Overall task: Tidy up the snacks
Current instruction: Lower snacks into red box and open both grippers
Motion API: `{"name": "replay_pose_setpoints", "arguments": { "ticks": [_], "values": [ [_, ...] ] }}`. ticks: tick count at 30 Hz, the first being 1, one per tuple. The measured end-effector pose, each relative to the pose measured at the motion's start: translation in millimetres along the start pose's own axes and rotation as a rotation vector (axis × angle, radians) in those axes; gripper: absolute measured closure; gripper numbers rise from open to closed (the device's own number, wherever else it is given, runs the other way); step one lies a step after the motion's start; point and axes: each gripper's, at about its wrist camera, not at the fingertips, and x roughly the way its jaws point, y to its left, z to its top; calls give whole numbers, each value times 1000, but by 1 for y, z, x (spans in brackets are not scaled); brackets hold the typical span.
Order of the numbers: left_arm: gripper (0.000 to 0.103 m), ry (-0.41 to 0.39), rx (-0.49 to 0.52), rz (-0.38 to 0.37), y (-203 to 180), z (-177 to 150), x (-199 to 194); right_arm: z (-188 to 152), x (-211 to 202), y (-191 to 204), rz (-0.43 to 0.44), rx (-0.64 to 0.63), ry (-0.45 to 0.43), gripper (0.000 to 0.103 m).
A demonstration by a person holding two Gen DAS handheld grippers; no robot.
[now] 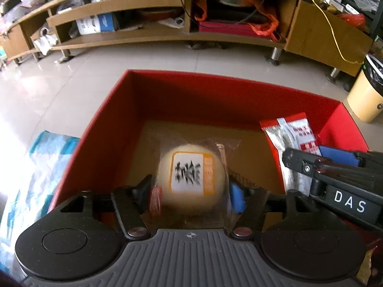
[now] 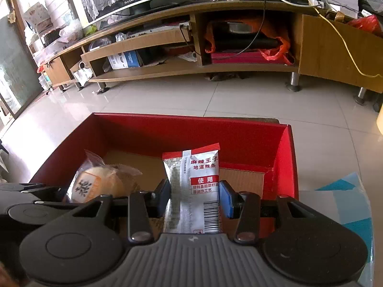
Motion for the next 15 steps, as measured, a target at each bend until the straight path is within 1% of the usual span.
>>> {"name": "replay_pose_setpoints", "arguments": {
  "ticks": [1, 3, 5, 11, 15],
  "values": [
    [23, -14, 2, 12, 0, 1, -3, 1, 0, 0, -1, 2, 6, 61],
    [21, -31, 4, 9, 0, 3, -9, 2, -2, 0, -7, 8, -5, 61],
    [16, -42, 2, 12, 0, 5, -16, 4, -6, -1, -16, 14, -15, 61],
    [16, -74, 3, 23, -1, 7, -39, 7, -31, 2, -26, 14, -49, 61],
    [15, -93, 7, 17, -2, 8, -57, 6, -53, 10, -27, 10, -66, 61]
  ]
}}
